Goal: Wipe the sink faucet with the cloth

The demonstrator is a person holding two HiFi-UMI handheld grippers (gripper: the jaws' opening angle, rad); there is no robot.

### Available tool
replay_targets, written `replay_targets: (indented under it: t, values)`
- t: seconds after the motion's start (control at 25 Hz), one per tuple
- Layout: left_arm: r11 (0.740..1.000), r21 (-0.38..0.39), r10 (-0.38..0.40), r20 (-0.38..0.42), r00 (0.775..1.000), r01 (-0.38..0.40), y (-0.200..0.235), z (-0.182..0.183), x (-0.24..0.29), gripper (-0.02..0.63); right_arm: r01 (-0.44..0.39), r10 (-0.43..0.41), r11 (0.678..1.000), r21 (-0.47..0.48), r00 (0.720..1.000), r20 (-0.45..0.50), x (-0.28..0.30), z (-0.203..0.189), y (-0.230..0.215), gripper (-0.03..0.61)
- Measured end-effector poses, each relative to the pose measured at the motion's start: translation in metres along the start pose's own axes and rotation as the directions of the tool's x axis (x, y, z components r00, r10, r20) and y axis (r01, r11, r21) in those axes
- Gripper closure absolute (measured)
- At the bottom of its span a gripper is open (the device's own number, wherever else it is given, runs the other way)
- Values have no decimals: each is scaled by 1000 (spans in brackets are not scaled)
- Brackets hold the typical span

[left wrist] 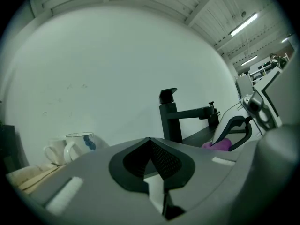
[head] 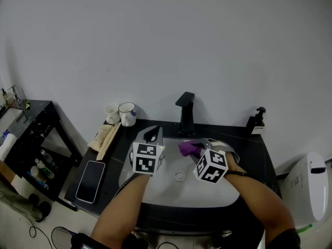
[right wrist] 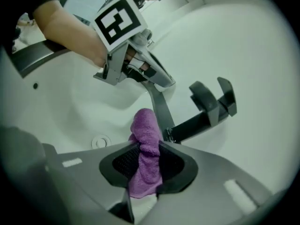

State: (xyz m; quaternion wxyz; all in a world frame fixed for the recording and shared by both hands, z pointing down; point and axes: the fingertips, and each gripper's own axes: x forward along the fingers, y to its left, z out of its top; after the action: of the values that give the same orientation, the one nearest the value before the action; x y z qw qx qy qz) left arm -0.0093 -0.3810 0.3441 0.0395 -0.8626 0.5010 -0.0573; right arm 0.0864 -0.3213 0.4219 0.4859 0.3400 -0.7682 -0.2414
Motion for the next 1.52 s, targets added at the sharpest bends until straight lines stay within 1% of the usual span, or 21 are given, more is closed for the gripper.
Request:
replay_targets:
  t: [0.08,0.2,0.28,0.4,0.52,0.6,0.68,0.72,0.76,0.96,1.08,1.24,1.44,1.52]
  values:
    - [1000,-7,14,0,1000,-14,4,-1,0,595,44,-44,999,6,999,-1,-10,-5,-13,483]
    - [1000,-10,22,-3,1000,-22,9,-2,1,595,149,-149,988,25,989,-16,-24,-17,-49,479]
    - [1000,-15,21,-11,1000,-21,9,-5,0,595,206,-204,977,45,978,-47,-30,-28,-76,477]
    - [1000,-6,8,-12,1000,-8,3,-5,3,595,298,-293,953,60,953,-81,-36,-37,-124,477]
    - [999,31,-11,0,1000,11,-4,-3,4,595,360,-355,931,55,931,-84,-33,-28,-161,477]
    - [995,100,-13,8,1000,12,-10,-2,5,595,383,-379,922,51,923,-74,-29,-17,-177,476]
    - [978,207,-15,19,1000,11,-20,2,4,595,397,-394,916,62,917,-56,-24,-4,-188,474]
    - [970,243,-20,25,999,13,-25,3,4,597,400,-397,914,68,917,-47,-21,1,-191,471]
    - [966,259,-27,28,999,18,-29,3,4,597,400,-398,914,68,917,-40,-18,6,-193,470]
    - [962,271,-30,25,999,23,-31,2,6,597,385,-384,923,2,923,-30,-2,12,-183,471]
    - [958,286,-36,20,999,29,-36,1,9,597,377,-377,926,-21,926,-27,4,11,-174,472]
    - [962,272,-38,21,999,30,-36,2,11,597,373,-373,928,-23,927,-21,6,11,-168,474]
    - [983,182,-40,5,999,38,-28,-2,10,595,347,-348,937,-40,937,-10,11,11,-157,474]
    - [986,164,-43,6,999,42,-28,-1,11,595,339,-340,939,-49,940,-13,13,8,-154,474]
